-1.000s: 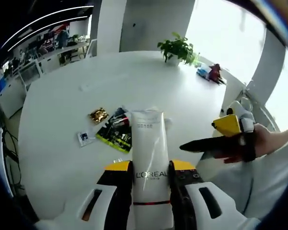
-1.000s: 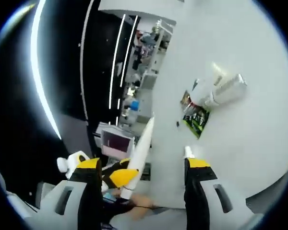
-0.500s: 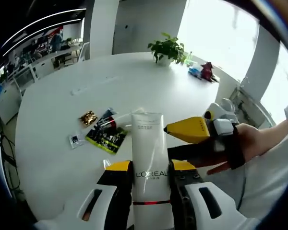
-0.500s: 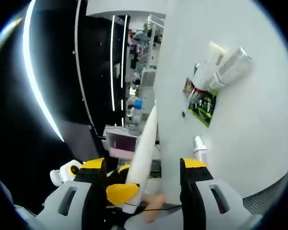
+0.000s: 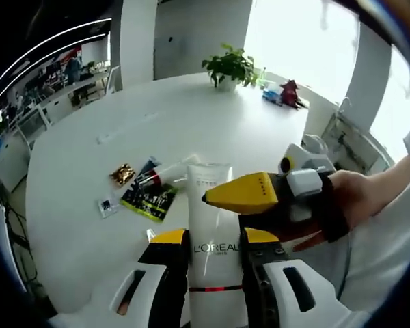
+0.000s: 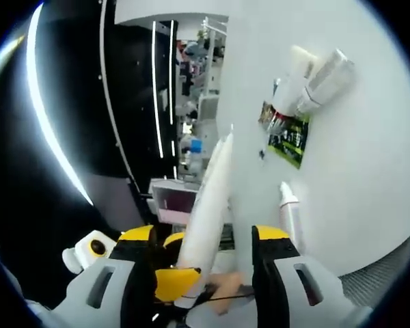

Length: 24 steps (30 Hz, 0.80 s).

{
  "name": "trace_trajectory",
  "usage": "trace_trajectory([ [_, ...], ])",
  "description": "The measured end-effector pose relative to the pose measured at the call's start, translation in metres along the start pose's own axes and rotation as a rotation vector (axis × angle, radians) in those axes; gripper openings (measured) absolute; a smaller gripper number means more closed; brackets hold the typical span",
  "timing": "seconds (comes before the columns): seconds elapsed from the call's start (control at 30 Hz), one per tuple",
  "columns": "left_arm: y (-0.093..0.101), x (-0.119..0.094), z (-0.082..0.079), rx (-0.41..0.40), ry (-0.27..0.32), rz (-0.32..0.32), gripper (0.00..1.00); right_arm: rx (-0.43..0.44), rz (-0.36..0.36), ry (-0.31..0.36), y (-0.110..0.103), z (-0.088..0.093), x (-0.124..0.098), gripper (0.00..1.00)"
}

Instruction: Arrange the skincare products in the storage area until every visible bottle or jar stands upright without overlapping.

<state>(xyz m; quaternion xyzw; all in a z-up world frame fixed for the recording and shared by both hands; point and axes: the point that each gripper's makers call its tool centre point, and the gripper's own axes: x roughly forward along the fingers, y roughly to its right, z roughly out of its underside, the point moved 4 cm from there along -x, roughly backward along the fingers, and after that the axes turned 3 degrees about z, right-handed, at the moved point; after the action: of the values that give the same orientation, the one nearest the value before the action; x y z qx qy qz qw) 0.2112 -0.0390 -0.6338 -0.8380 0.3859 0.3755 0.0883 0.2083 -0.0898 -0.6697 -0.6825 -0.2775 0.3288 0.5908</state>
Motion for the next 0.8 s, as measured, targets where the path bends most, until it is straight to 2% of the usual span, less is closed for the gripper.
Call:
trace_trajectory([
  [0.27,0.009,0.001,0.0,0.033,-0.011,0.016,0.31,0.022,0.004,0.033,0.002,-0.004,-0.001,0.44],
  [0.5,0.012,0.003,0.002,0.055,-0.029,0.018,0.31,0.036,-0.002,0.04,0.002,-0.005,-0.002,0.39],
  [0.73,0.012,0.004,0.003,0.05,-0.027,0.023,0.32,0.03,0.006,0.052,0.005,-0.007,-0.003,0.25],
  [0.8,0.012,0.004,0.003,0.048,-0.025,0.022,0.32,0.033,0.002,0.053,0.008,-0.008,-0.003,0.25],
])
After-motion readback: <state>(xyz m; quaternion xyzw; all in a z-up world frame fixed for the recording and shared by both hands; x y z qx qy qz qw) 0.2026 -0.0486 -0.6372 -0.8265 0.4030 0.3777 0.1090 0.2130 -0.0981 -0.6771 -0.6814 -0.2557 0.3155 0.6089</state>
